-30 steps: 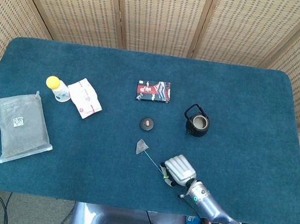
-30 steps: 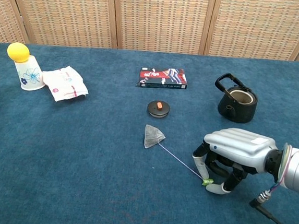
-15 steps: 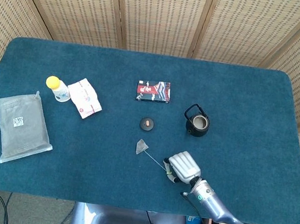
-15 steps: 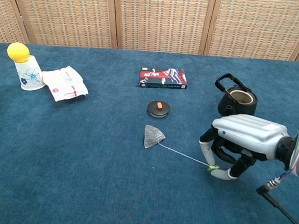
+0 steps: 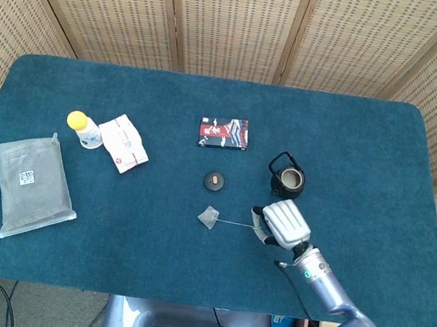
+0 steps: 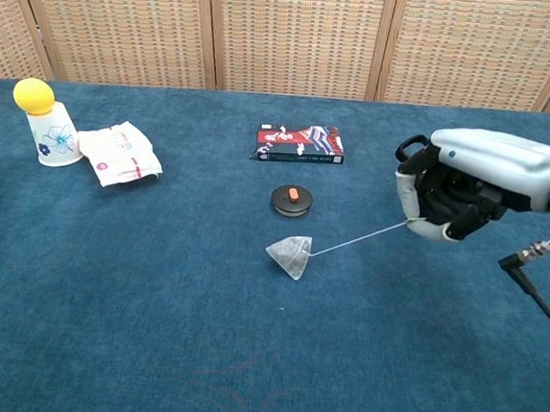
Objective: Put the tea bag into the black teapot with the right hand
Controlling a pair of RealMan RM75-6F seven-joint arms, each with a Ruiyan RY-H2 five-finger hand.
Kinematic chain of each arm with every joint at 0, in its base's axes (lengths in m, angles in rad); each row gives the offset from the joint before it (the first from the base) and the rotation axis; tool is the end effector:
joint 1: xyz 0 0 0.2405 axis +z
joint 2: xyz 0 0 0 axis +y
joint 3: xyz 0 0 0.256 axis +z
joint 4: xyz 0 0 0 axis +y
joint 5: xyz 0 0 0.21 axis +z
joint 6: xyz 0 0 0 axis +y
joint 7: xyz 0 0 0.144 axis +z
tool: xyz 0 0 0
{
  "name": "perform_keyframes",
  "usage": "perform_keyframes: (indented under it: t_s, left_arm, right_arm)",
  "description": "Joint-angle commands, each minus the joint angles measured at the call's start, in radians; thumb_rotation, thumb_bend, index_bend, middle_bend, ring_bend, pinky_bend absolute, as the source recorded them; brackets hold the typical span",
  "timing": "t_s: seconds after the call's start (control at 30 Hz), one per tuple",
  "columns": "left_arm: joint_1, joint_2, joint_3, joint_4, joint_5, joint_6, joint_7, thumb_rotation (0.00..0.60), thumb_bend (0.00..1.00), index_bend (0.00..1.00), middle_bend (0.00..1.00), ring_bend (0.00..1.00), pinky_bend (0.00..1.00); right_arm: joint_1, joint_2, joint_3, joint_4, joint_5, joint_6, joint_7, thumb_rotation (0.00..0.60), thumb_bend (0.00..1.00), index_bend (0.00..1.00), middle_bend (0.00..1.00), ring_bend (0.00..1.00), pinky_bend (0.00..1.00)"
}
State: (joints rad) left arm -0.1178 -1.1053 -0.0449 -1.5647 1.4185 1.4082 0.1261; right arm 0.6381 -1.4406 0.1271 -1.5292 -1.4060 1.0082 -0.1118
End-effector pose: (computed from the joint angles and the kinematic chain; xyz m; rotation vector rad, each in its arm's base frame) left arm -0.3309 0.1910 0.1632 -1.4287 -0.8333 -0.7039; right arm -0.1647 -0.3156 0.0120 1.9367 -0.9284 1.0661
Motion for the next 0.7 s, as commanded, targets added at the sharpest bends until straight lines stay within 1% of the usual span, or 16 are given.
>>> perform_keyframes:
  t_s: [0.03,0.33,0.5,0.7]
  left_arm:
    - [0.0,0.0,0.0,-0.003,0.002,0.001,0.003,0.6,0.45,0.0,0.0,0.0,0.0]
    - [-0.002,0.0,0.003,-0.016,0.005,0.001,0.015,0.6,0.45,0.0,0.0,0.0,0.0]
    - [-0.002,0.0,0.003,-0.018,0.002,-0.002,0.019,0.6,0.44,0.0,0.0,0.0,0.0]
    - [0.001,-0.001,0.003,-0.021,-0.004,0.0,0.025,0.6,0.45,0.0,0.0,0.0,0.0]
  right_arm:
    - [-0.001,0.027,0.02,-0.005,0.001,0.014,0.036,0.6,0.64,0.64,0.9,0.93,0.98]
    - [0.002,0.088,0.079,-0.004,0.033,0.037,0.11,0.6,0.64,0.64,0.9,0.93,0.98]
    - [0.004,0.118,0.096,-0.004,0.048,0.038,0.124,0.6,0.64,0.65,0.9,0.94,0.98]
    - [0.016,0.15,0.121,0.023,0.078,0.021,0.144,0.6,0.64,0.65,0.9,0.93,0.98]
